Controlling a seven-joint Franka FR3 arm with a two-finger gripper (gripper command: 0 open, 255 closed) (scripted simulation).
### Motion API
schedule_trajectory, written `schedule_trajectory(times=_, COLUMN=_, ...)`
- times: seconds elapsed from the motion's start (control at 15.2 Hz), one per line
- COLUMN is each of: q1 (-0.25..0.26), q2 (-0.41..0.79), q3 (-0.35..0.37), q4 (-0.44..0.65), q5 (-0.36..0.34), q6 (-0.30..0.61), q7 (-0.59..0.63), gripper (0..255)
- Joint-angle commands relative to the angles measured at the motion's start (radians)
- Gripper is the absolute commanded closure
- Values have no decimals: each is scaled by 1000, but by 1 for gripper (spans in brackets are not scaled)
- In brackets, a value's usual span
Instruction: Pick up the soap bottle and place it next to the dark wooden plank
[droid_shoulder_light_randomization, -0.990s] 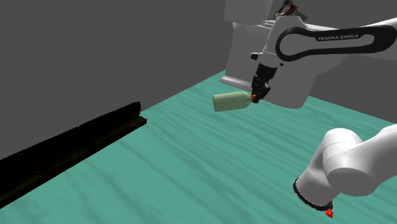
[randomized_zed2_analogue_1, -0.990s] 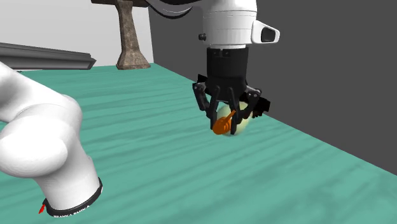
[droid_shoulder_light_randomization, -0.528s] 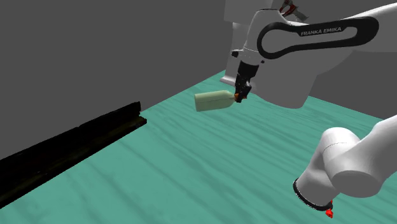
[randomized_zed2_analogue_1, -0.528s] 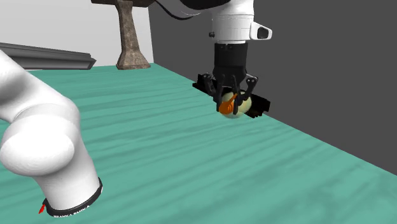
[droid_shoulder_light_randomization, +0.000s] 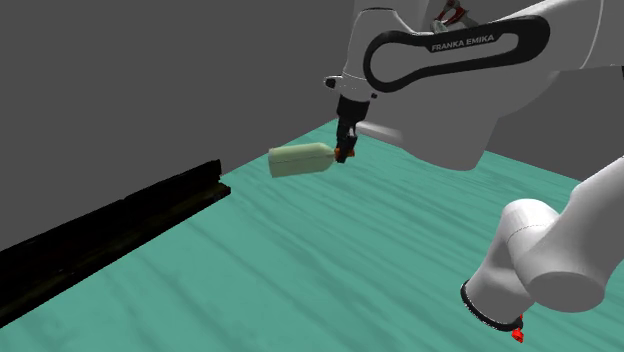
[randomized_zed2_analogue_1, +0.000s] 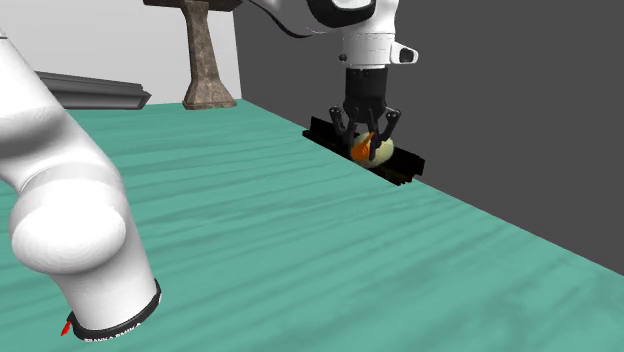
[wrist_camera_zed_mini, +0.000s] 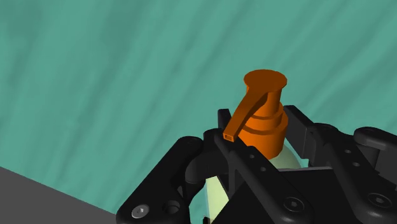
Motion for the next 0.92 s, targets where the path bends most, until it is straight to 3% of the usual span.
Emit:
schedule_trajectory(times=0.0, q1=19, q2=55, q3=20, q4=53, q5=17, q6=2, q7=31, gripper=255)
schedule_trajectory(times=0.73, q1=103, q2=397, q3=108, q4=445, q5=70, q6=-51, q7=180, gripper=255)
schedule_trajectory(times=0.86, q1=104, q2=401, q3=107, q4=422, q5=71, q6=-25, q7=180, gripper=255)
